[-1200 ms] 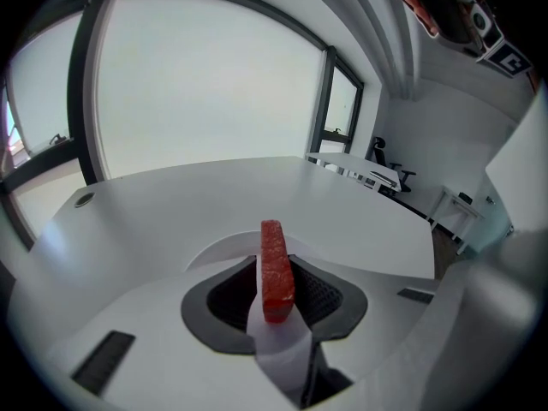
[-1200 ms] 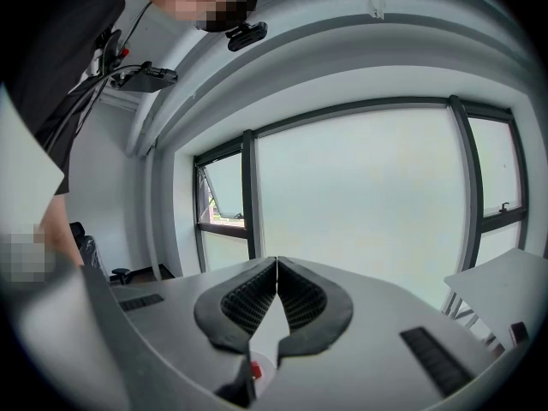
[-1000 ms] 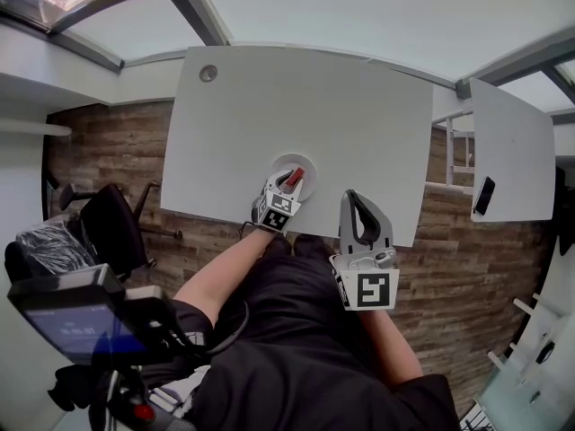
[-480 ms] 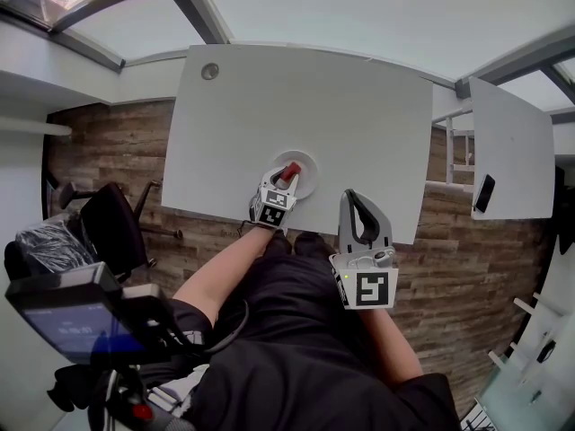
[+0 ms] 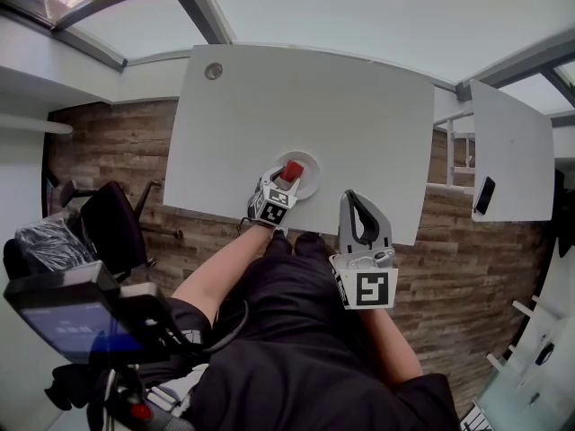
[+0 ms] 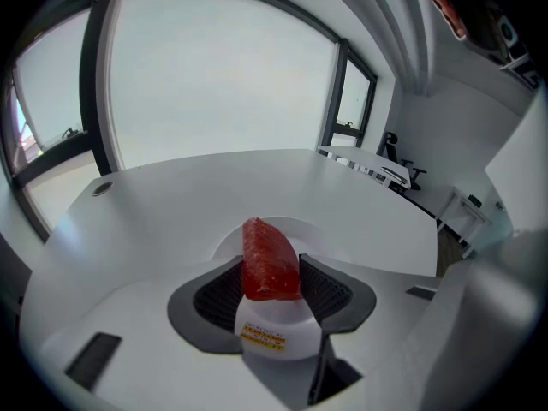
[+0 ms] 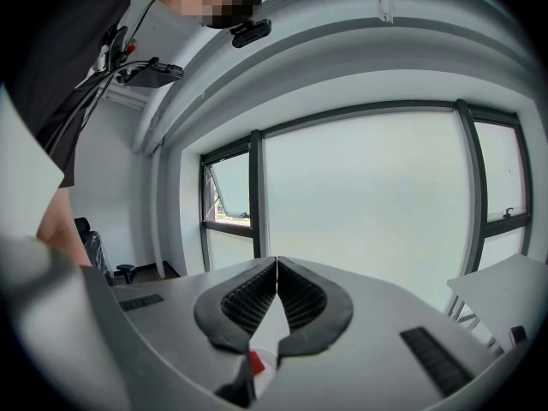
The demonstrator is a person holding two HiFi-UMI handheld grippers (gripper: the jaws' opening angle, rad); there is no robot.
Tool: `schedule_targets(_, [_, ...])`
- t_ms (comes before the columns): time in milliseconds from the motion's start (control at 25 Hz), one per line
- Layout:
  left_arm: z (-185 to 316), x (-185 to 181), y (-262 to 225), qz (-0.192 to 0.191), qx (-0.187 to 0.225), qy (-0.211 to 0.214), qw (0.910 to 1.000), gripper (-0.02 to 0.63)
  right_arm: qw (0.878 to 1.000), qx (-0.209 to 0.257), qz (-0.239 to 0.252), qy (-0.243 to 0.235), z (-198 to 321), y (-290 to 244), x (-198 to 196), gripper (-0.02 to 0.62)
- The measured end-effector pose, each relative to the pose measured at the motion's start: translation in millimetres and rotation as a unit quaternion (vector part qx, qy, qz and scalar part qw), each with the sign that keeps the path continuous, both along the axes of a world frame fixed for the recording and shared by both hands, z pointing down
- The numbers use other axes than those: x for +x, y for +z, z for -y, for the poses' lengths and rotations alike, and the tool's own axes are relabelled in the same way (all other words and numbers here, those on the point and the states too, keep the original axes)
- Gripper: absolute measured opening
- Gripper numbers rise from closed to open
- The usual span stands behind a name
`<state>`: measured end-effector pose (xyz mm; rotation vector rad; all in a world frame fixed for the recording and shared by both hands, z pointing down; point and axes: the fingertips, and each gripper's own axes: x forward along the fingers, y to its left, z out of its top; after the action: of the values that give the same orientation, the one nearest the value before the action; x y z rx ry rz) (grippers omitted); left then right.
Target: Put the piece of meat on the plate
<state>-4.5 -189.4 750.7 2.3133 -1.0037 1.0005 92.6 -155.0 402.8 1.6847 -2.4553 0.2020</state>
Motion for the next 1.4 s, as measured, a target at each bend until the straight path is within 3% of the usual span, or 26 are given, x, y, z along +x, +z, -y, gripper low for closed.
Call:
schedule_targets(400, [-6.0, 13.6, 1.1, 0.002, -0.007, 0.028, 0.9996, 0.214, 1.0, -0.003, -0.002, 0.0, 0.2, 1.8, 1.1, 0.006])
schedule_targets(560, [-6.4, 14.8, 3.5, 0.022, 0.0, 0.045, 0.9987, 0.23, 1.0, -0.004, -0.003, -0.001, 0.5, 1.6, 1.5, 0.006])
schedule_targets(840, [-11.3, 7.8, 19.2, 0.024, -0.043, 0.024, 0.9985, 0.273, 1.0, -0.014, 0.006, -0.012, 1.2, 6.9, -2.2, 0.006])
schedule_targets(1000, [-20.1, 6.0, 18.2, 0.023, -0.039, 0.038, 0.9983, 0.276, 1.0, -0.015, 0.007, -0.018, -7.4, 8.3, -10.0, 0.006])
schedule_targets(1400, [-34.7, -4.8, -6.7, -0.001, -0.008, 0.026, 0.9996, 0.276, 1.0, 0.003, -0.003, -0.011, -28.1, -3.9, -22.5, 0.006])
